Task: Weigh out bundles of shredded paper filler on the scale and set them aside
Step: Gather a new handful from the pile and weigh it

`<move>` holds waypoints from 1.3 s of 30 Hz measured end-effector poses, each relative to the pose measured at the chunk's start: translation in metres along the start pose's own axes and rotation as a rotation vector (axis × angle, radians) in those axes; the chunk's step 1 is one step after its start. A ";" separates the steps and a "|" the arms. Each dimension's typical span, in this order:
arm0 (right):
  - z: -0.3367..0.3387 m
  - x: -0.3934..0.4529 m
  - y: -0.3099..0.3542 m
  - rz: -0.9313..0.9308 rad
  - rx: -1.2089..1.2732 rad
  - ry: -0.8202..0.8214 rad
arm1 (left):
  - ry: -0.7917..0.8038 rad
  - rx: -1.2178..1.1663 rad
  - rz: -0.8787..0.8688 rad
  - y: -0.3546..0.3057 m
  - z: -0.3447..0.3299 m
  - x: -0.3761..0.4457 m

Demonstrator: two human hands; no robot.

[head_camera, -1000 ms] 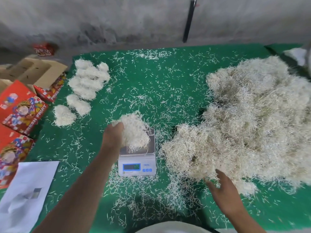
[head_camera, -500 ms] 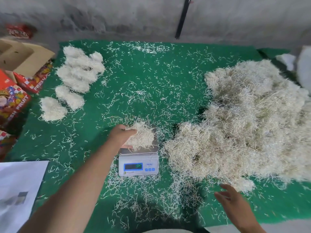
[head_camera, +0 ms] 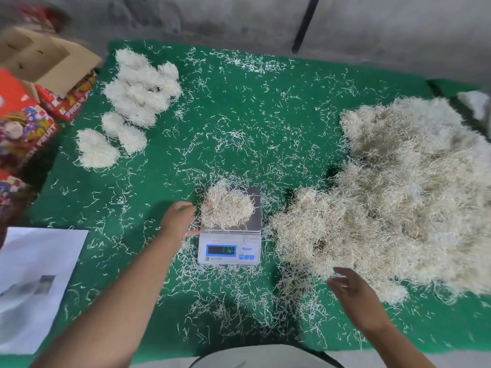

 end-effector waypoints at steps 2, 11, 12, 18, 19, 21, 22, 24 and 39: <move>-0.003 0.004 0.005 0.012 -0.003 0.005 | -0.045 0.026 -0.010 0.006 0.009 -0.001; -0.012 0.007 0.010 0.015 0.050 0.033 | -0.158 0.022 -0.015 0.035 0.045 -0.006; -0.012 0.007 0.009 0.013 0.051 0.037 | -0.159 0.028 -0.014 0.034 0.044 -0.007; -0.012 0.001 0.006 -0.002 0.044 0.046 | -0.193 0.301 -0.237 -0.003 0.013 -0.022; -0.012 -0.002 0.006 -0.008 0.045 0.046 | -0.163 0.325 -0.292 -0.012 0.002 -0.025; -0.012 -0.008 0.005 -0.017 0.052 0.044 | -0.085 0.391 -0.393 -0.030 -0.025 -0.027; -0.012 -0.012 0.004 -0.016 0.058 0.043 | -0.057 0.452 -0.448 -0.039 -0.040 -0.026; -0.012 -0.022 0.001 -0.022 0.063 0.044 | -0.023 0.657 -0.566 -0.051 -0.073 -0.018; 0.021 -0.043 0.011 -0.067 0.200 0.004 | 0.123 0.600 -0.495 -0.007 -0.173 -0.065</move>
Point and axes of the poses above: each hand's wrist, its own x-axis towards the middle knuckle, its own z-axis out of the back of the hand, y = z × x, the point moved 4 cm from there along x, towards the middle knuckle, and after that the axes turned 9 degrees about z, right-handed, at the moved point
